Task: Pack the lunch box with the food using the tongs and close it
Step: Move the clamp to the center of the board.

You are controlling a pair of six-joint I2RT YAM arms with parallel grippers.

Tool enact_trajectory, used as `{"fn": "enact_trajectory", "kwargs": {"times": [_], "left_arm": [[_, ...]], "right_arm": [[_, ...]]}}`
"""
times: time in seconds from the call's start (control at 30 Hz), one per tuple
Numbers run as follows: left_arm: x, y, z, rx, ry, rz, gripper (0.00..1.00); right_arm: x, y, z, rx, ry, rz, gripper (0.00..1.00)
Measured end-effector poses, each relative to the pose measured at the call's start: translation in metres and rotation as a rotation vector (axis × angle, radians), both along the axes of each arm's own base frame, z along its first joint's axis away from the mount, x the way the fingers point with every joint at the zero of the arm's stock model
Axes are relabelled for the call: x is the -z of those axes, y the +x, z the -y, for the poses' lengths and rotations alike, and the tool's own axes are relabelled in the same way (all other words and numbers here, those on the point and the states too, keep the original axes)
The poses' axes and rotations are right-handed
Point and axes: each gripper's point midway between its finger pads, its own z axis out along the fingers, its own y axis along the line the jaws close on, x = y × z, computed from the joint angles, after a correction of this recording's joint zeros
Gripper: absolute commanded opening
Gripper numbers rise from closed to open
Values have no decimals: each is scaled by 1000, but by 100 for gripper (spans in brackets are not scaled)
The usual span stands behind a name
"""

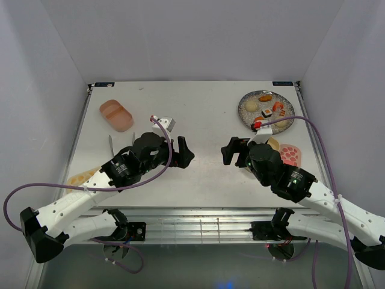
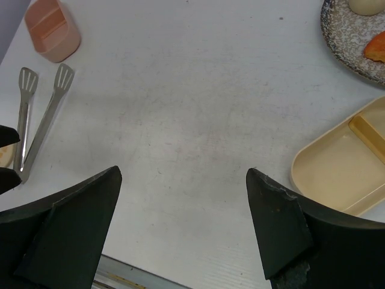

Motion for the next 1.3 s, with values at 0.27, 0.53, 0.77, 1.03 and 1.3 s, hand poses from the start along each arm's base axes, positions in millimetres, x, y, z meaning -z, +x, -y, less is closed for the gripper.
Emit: {"fn": "enact_trajectory", "kwargs": {"times": [0.27,0.53,0.77,1.03,1.3], "left_arm": [[3,11,-10,-48,72,18,98],[27,104,-70,-344,279,-80,91],[113,136,-155,-521,511,-377,85],[136,123,-202,-584,554,-519,80],[177,100,-234,-602,594,-656,78]], "right_arm": [[-5,-5,-1,-48,10,34,90],[10,-21,-6,-174,47,83,90],[17,-31,-8,-233,65,92,90],[8,-41,-9,-284,114,126,90],[2,-48,-1,-305,133,167,90]]}}
